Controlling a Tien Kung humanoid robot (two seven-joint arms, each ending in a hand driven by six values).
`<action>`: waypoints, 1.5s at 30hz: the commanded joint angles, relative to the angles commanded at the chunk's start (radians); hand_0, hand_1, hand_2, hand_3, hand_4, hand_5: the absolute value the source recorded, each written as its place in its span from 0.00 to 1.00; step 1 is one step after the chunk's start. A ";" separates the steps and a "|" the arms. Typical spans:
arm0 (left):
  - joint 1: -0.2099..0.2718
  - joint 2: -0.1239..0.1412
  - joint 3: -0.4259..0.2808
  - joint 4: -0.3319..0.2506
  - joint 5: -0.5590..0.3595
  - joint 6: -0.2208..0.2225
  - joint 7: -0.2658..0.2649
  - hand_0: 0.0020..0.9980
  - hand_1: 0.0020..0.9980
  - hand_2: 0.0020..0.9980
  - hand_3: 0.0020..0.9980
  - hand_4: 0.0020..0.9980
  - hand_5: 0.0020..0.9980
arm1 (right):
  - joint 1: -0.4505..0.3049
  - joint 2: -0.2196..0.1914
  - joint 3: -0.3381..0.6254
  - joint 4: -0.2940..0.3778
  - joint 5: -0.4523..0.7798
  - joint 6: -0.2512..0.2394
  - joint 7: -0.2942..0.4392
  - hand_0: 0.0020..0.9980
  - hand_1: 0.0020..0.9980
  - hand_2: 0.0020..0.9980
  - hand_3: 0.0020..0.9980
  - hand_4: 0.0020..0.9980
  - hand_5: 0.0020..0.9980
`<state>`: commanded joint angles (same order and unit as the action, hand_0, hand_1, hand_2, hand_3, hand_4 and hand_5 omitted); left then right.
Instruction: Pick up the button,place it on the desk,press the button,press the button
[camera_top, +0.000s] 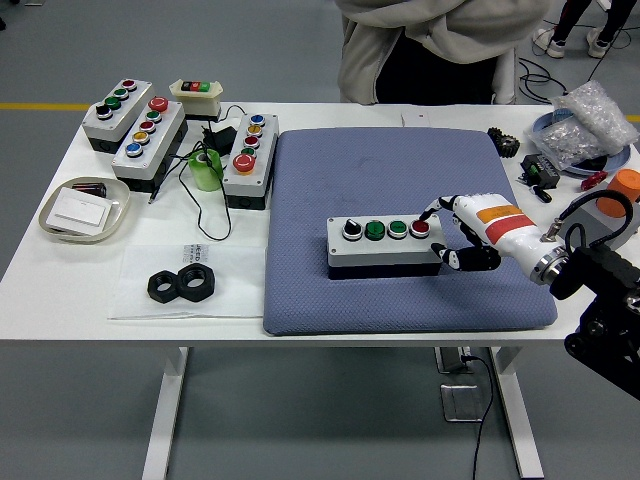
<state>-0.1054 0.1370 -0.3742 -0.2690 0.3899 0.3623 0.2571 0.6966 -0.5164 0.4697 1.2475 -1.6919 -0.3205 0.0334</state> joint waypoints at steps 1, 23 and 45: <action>0.000 0.000 0.000 0.000 0.000 0.000 0.000 0.74 0.78 0.85 0.76 0.53 1.00 | 0.001 0.000 -0.003 0.000 -0.001 0.002 -0.001 0.08 0.00 0.02 0.68 0.68 0.08; -0.004 0.000 0.006 -0.001 -0.009 0.002 -0.002 0.74 0.78 0.85 0.76 0.53 1.00 | 0.015 0.002 -0.026 -0.009 -0.007 0.053 -0.018 0.08 0.00 0.02 0.68 0.68 0.09; 0.002 -0.001 -0.002 -0.001 0.006 0.001 0.004 0.74 0.78 0.85 0.76 0.53 1.00 | 0.017 0.047 -0.007 0.021 -0.009 0.021 -0.024 0.09 0.00 0.02 0.70 0.69 0.13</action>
<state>-0.1032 0.1358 -0.3764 -0.2700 0.3954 0.3633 0.2615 0.7141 -0.4697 0.4627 1.2686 -1.7010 -0.2995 0.0097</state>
